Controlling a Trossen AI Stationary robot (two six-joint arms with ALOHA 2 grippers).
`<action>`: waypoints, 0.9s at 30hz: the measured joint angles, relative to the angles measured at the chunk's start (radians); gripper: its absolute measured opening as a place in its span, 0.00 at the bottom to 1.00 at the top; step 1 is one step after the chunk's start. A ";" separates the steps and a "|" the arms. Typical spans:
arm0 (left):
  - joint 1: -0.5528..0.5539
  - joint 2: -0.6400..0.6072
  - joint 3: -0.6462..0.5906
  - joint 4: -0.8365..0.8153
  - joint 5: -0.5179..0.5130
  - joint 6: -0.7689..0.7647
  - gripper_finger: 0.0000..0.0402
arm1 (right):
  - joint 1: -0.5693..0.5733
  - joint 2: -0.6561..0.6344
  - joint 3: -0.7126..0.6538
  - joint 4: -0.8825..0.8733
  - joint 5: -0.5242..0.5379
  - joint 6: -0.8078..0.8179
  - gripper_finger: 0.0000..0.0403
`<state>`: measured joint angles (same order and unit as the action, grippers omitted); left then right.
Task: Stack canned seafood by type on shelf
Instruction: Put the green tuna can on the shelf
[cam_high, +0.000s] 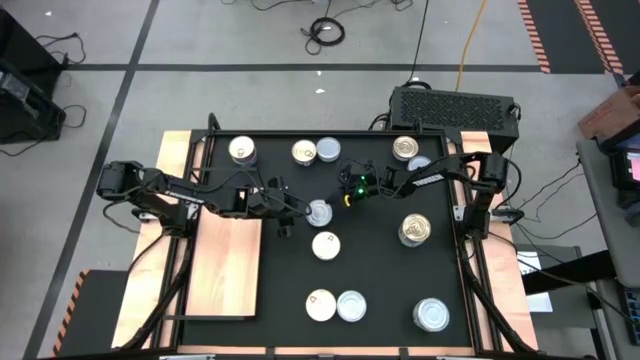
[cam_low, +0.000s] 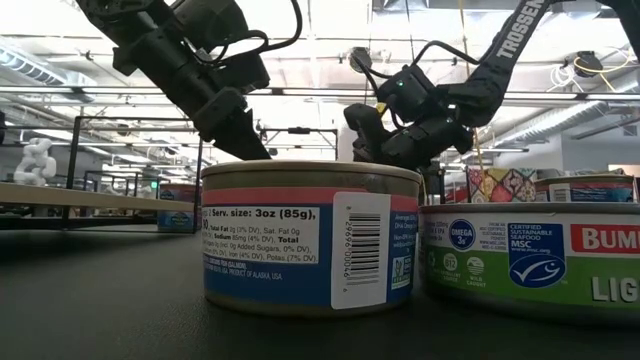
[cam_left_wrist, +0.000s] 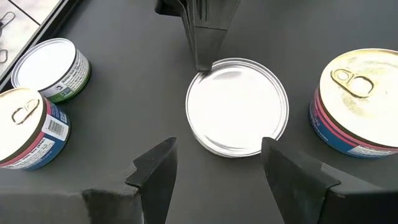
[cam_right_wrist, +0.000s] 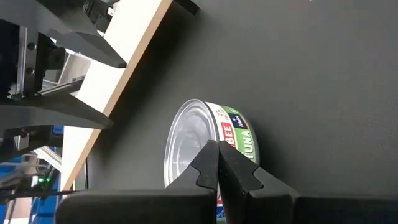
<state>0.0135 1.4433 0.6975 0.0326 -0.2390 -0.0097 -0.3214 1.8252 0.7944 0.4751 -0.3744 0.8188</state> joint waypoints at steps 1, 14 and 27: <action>0.000 0.000 0.000 0.000 0.000 0.000 0.58 | 0.000 0.000 0.000 -0.002 0.000 -0.013 0.00; 0.000 0.000 0.000 0.002 0.000 0.000 0.58 | 0.003 -0.004 0.003 -0.163 0.001 -0.124 0.04; 0.000 0.000 0.000 0.003 0.000 0.000 0.58 | 0.018 -0.003 0.003 -0.229 -0.079 -0.143 0.37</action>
<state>0.0135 1.4433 0.6975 0.0357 -0.2390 -0.0097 -0.3037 1.8217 0.7971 0.2464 -0.4535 0.6755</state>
